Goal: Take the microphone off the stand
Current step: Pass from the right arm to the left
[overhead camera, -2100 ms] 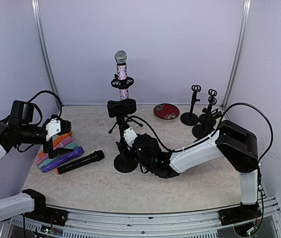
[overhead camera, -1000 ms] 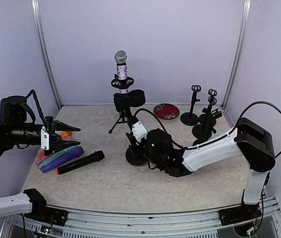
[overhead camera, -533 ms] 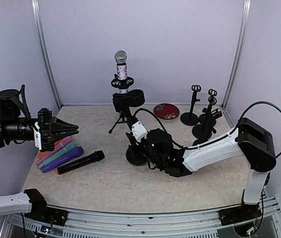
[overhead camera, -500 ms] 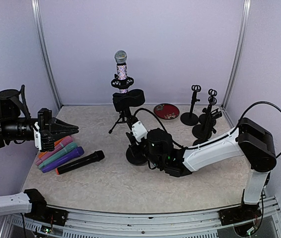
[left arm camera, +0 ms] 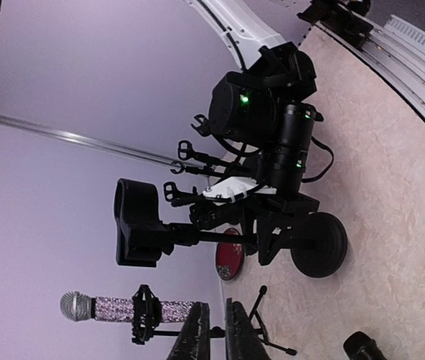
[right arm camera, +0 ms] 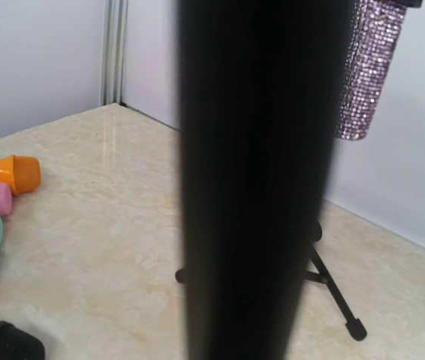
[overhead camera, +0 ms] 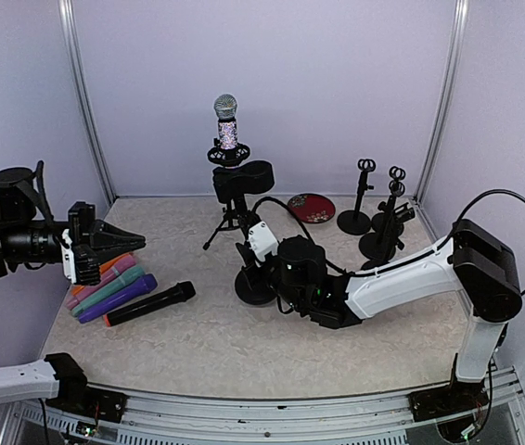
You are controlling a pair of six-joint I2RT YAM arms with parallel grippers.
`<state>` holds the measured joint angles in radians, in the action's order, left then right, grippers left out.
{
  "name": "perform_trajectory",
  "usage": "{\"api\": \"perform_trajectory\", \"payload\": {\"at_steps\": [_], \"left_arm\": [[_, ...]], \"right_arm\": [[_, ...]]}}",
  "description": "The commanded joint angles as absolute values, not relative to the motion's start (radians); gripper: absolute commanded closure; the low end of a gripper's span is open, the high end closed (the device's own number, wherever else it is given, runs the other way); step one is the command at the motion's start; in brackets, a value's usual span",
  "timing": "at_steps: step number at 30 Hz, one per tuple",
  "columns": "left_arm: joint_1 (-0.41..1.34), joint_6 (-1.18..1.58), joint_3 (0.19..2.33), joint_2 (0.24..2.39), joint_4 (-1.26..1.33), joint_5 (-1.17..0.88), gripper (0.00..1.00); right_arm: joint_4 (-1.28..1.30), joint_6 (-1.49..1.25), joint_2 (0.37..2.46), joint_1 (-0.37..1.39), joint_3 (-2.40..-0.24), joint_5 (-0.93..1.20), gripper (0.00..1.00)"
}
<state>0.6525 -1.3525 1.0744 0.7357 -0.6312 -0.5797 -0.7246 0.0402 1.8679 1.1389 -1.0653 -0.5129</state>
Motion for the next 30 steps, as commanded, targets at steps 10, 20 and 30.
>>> {"api": "perform_trajectory", "payload": {"at_steps": [10, 20, 30], "left_arm": [[0.657, -1.006, 0.958, 0.792, -0.518, -0.364, 0.01], [0.677, -1.346, 0.850, 0.811, -0.505, -0.339, 0.21], [0.804, -1.518, 0.775, 0.815, -0.395, -0.203, 0.25]], "right_arm": [[-0.744, -0.169, 1.720, 1.147, -1.176, -0.410, 1.00], [-0.520, -0.469, 1.735, 1.147, -1.352, -0.232, 1.00], [-0.490, -0.555, 1.743, 1.147, -1.405, -0.192, 1.00]]}}
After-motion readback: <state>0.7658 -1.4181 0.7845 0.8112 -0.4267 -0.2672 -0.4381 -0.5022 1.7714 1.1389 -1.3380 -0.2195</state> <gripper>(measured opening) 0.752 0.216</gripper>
